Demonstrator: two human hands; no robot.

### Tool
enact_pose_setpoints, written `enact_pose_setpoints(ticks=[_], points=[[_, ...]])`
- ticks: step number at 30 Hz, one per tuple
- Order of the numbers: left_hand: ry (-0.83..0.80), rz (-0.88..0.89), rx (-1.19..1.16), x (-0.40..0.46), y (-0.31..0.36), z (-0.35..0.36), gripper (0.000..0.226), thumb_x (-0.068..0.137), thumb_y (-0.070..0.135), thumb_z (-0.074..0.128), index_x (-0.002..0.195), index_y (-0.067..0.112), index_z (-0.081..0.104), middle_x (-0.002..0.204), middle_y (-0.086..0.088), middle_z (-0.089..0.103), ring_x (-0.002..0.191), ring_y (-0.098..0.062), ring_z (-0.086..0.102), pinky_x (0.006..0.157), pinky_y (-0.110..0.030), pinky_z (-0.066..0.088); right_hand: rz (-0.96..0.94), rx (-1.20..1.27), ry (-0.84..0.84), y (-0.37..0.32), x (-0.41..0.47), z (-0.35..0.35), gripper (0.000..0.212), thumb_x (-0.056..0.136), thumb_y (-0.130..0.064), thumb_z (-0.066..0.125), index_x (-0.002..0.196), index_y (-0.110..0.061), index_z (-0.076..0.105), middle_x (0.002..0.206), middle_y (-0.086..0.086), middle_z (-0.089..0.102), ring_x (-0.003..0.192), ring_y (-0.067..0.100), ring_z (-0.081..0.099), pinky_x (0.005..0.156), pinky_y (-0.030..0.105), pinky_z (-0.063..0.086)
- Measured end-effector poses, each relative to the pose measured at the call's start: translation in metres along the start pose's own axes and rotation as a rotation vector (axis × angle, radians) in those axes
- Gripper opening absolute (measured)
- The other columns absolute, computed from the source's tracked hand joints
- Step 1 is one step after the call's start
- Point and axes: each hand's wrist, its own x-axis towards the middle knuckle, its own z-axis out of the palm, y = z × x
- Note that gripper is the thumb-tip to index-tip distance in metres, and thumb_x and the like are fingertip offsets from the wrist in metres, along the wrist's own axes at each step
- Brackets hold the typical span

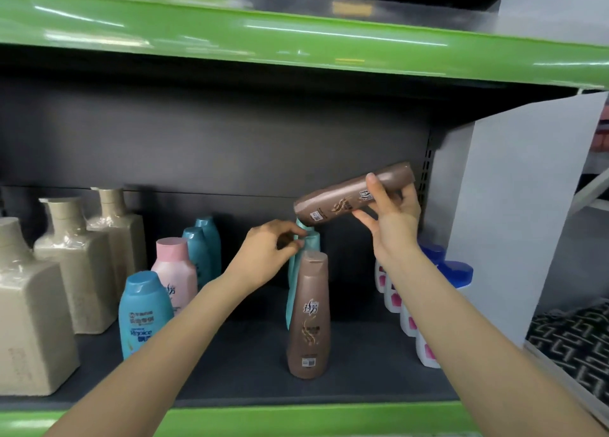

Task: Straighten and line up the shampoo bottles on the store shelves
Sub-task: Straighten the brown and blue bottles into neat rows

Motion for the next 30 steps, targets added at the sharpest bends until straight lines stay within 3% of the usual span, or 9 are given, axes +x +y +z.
enact_pose_setpoints(ticks=[2, 5, 9, 13, 16, 23, 26, 30], points=[[0.016, 0.019, 0.032, 0.004, -0.002, 0.001, 0.013, 0.084, 0.015, 0.066, 0.097, 0.016, 0.070, 0.101, 0.000, 0.067, 0.092, -0.013, 0.061, 0.088, -0.022, 0.045, 0.005, -0.069, -0.016, 0.009, 0.008, 0.001, 0.041, 0.082, -0.011, 0.070, 0.119, -0.021, 0.054, 0.103, -0.009, 0.062, 0.104, 0.014, 0.060, 0.075, 0.032, 0.057], [0.027, 0.044, 0.068, 0.009, -0.004, 0.001, 0.010, 0.082, 0.016, 0.068, 0.092, 0.018, 0.070, 0.098, 0.001, 0.067, 0.090, -0.012, 0.059, 0.082, -0.015, 0.039, 0.011, -0.200, -0.069, 0.026, 0.016, 0.002, 0.029, 0.080, -0.012, 0.074, 0.102, -0.020, 0.058, 0.097, -0.005, 0.066, 0.097, 0.014, 0.063, 0.076, 0.036, 0.057], [-0.017, 0.074, 0.070, 0.013, -0.004, 0.000, 0.012, 0.083, 0.015, 0.067, 0.095, 0.017, 0.070, 0.094, -0.002, 0.065, 0.088, -0.015, 0.060, 0.084, -0.021, 0.043, 0.028, -0.376, -0.122, 0.050, 0.024, -0.002, 0.025, 0.076, -0.017, 0.078, 0.090, -0.027, 0.059, 0.100, 0.001, 0.069, 0.094, 0.017, 0.066, 0.075, 0.041, 0.059], [-0.003, 0.101, 0.088, 0.014, -0.008, -0.002, 0.012, 0.082, 0.013, 0.068, 0.093, 0.018, 0.070, 0.093, -0.002, 0.064, 0.087, -0.016, 0.061, 0.084, -0.023, 0.043, 0.043, -0.562, -0.198, 0.067, 0.029, -0.004, 0.027, 0.075, -0.022, 0.077, 0.097, -0.023, 0.061, 0.104, 0.002, 0.069, 0.095, 0.019, 0.065, 0.070, 0.040, 0.057], [0.001, 0.117, 0.089, 0.014, -0.011, -0.001, 0.014, 0.081, 0.011, 0.068, 0.093, 0.017, 0.069, 0.093, -0.001, 0.064, 0.087, -0.015, 0.061, 0.084, -0.021, 0.043, 0.058, -0.698, -0.278, 0.077, 0.030, -0.004, 0.029, 0.077, -0.023, 0.076, 0.101, -0.016, 0.062, 0.101, 0.005, 0.069, 0.095, 0.021, 0.064, 0.076, 0.044, 0.057], [0.026, 0.118, 0.049, 0.010, -0.012, 0.001, 0.022, 0.079, 0.000, 0.067, 0.095, 0.013, 0.069, 0.090, 0.000, 0.061, 0.084, -0.011, 0.059, 0.078, -0.004, 0.038, 0.154, -0.848, -0.396, 0.097, 0.037, -0.007, 0.026, 0.087, -0.017, 0.064, 0.113, -0.012, 0.063, 0.109, 0.011, 0.067, 0.098, 0.028, 0.063, 0.077, 0.046, 0.057], [0.014, 0.114, 0.046, 0.009, -0.013, 0.001, 0.024, 0.077, -0.001, 0.068, 0.097, 0.013, 0.068, 0.092, -0.002, 0.062, 0.086, -0.012, 0.060, 0.080, -0.005, 0.040, 0.181, -0.870, -0.441, 0.102, 0.037, -0.010, 0.025, 0.088, -0.018, 0.063, 0.112, -0.013, 0.063, 0.106, 0.014, 0.067, 0.097, 0.031, 0.064, 0.077, 0.052, 0.057], [0.015, 0.118, 0.036, 0.008, -0.014, 0.001, 0.025, 0.077, -0.001, 0.067, 0.098, 0.013, 0.068, 0.094, -0.003, 0.063, 0.088, -0.014, 0.061, 0.084, -0.017, 0.046, 0.200, -0.870, -0.470, 0.103, 0.039, -0.008, 0.021, 0.089, -0.017, 0.062, 0.110, -0.017, 0.065, 0.105, 0.014, 0.068, 0.095, 0.031, 0.065, 0.076, 0.052, 0.057]])
